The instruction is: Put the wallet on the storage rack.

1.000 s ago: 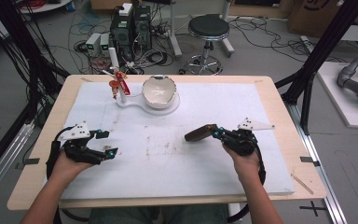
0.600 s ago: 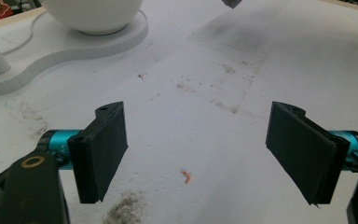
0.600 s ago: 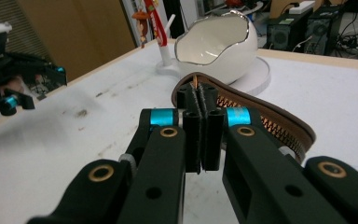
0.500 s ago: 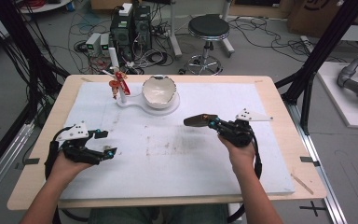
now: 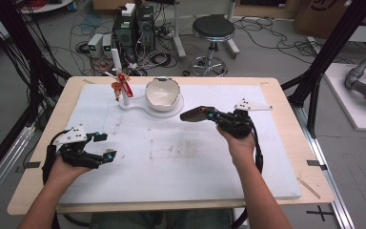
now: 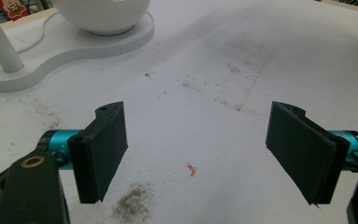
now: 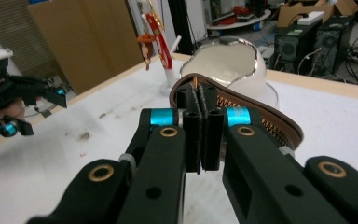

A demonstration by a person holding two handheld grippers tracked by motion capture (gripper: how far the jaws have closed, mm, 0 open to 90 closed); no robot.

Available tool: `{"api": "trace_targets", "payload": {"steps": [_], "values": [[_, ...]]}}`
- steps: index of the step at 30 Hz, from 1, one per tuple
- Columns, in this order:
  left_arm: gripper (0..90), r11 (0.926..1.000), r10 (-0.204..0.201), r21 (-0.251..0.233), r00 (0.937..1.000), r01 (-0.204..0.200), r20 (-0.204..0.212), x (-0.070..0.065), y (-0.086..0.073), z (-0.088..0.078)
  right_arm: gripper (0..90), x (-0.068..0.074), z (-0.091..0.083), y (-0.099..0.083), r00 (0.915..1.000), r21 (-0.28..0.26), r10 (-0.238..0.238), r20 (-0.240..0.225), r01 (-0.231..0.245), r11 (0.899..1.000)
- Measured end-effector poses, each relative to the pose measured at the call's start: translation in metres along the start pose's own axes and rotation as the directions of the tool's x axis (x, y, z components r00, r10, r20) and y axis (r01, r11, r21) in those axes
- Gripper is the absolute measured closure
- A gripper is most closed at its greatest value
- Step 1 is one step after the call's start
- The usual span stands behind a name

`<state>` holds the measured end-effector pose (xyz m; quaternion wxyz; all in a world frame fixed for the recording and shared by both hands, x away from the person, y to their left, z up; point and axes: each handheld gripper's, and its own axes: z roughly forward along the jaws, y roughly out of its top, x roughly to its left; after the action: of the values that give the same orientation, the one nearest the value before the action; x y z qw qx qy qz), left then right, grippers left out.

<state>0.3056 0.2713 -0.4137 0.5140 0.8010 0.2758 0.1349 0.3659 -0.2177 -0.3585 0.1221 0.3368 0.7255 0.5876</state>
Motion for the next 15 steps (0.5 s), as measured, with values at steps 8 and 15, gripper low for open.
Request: {"api": "trace_targets", "payload": {"steps": [8,15], "values": [[20.4,0.9999,-0.010,-0.003,0.9998,0.010,-0.019,0.002,-0.004,-0.008,90.0,0.002,0.014,0.021,0.9998,-0.013,-0.019,-0.011,0.018,1.000],[20.4,0.9999,-0.009,-0.004,0.9995,0.009,-0.031,0.001,-0.007,-0.014,90.0,0.005,0.030,0.037,0.9991,-0.016,-0.041,-0.015,0.040,0.999]]}}
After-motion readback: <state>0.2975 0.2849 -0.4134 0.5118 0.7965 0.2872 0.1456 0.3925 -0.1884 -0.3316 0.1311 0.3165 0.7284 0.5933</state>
